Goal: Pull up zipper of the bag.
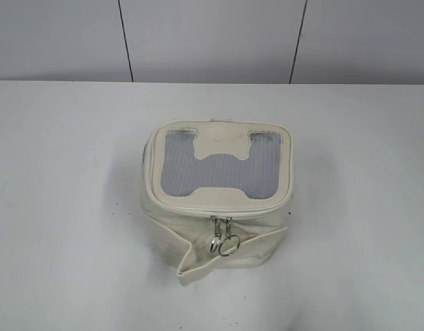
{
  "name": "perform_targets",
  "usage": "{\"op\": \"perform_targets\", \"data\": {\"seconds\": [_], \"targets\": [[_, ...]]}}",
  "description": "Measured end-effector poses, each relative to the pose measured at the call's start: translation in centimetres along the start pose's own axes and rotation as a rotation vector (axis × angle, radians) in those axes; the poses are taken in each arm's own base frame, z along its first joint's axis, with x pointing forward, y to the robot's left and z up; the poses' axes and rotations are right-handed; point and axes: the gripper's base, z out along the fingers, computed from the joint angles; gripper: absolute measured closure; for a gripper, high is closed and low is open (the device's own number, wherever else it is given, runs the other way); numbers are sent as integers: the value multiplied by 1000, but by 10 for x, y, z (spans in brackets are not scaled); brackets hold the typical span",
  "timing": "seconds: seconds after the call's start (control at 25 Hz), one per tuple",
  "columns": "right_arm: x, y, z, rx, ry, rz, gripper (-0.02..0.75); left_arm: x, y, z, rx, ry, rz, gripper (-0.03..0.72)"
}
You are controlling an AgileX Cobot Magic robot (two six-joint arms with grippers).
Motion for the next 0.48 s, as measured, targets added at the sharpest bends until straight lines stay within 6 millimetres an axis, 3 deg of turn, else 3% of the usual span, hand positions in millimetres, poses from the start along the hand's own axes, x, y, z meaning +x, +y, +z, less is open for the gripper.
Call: {"op": "perform_targets", "data": {"seconds": [0.48], "targets": [[0, 0, 0, -1, 0, -2, 150, 0, 0, 0, 0, 0, 0, 382]]}}
